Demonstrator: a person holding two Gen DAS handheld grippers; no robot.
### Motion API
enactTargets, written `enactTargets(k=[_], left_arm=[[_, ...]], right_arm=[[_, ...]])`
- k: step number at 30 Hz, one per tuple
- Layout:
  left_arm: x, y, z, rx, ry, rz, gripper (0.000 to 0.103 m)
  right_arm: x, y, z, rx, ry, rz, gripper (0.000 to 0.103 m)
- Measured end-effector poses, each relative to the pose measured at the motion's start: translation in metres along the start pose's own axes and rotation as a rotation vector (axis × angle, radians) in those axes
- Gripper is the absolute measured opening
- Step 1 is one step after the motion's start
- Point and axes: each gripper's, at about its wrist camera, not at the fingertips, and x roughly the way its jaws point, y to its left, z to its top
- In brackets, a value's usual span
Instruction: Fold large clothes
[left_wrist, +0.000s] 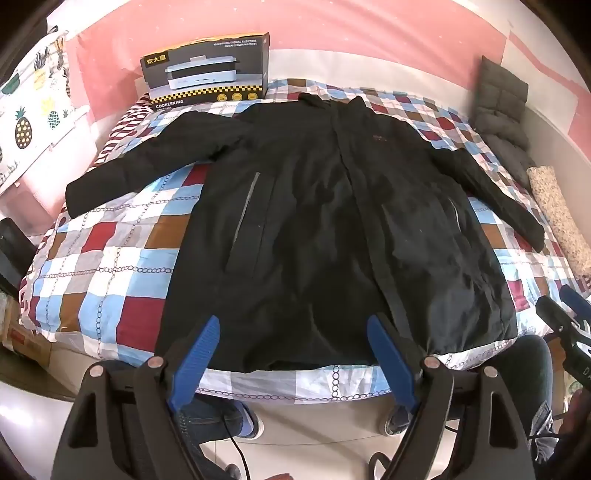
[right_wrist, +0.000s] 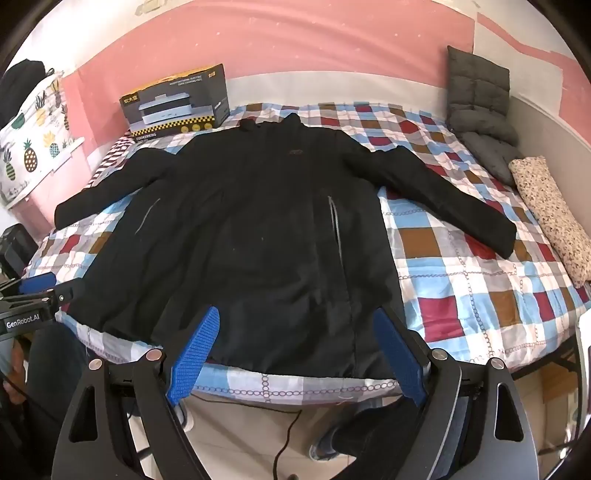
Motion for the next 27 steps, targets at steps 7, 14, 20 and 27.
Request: enactTargets(k=[7,14,20,27], left_arm=[[-0.0006,0.0008,0.0002,-0.002,-0.002,0.005,0.084],[-0.0003,-0.0010,0.0006,0.000,0.004,-0.001,0.084],[-0.0003,-0.0007,-0.0003,0.001,0.001,-0.001,0.084],[-0.0005,-0.0013,-0.0003,0.003,0.002,-0.001,0.084]], right_arm=[[0.0006,0.0007,0.0008,0.002,-0.002,0.002,0.086],[0.0021,0.0009,-0.0002,0.006,0.003,0.003,0.086],[0.0019,0.0012,-0.0001,0.005,0.004,0.003,0.086],[0.0026,0.0006,-0.0011,0.005,0.006,0.003,0.086]])
